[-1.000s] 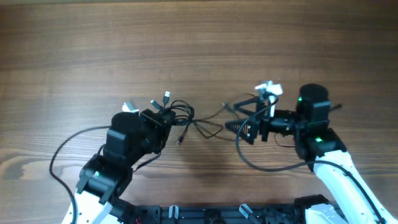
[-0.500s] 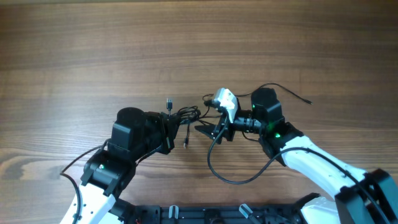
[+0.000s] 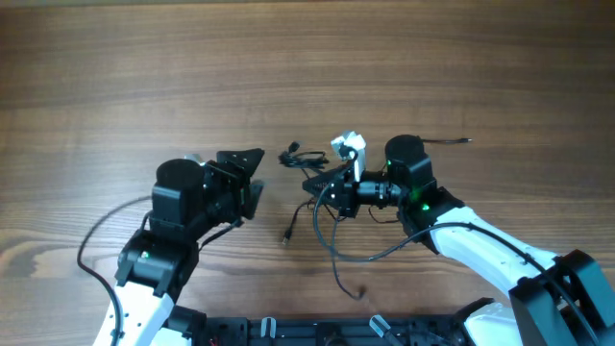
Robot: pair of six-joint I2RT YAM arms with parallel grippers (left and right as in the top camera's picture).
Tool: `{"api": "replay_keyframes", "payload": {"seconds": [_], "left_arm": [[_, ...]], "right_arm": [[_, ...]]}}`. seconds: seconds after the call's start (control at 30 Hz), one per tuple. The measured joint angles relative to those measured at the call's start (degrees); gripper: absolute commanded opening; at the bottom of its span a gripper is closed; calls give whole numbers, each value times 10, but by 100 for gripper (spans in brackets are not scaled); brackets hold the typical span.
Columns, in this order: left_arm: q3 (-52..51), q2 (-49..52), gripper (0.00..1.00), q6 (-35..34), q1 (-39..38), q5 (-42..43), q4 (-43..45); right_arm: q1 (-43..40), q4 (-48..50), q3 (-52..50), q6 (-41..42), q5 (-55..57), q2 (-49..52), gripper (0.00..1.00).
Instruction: Untangle cables
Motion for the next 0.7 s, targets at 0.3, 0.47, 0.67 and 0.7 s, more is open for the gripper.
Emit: {"api": "replay_keyframes", "payload": {"seconds": [0.3, 0.47, 0.67, 0.7], "left_arm": [[0, 0, 62, 442, 1, 139, 72], [1, 0, 68, 681, 0, 176, 65], [1, 40, 60, 824, -32, 179, 25], [1, 58, 58, 831, -37, 177, 28]], "right_arm": [[-11, 10, 0, 96, -73, 0, 4], [-11, -5, 0, 153, -108, 1, 4], [-11, -5, 0, 212, -168, 1, 4], [-11, -5, 0, 216, -177, 1, 4]]}}
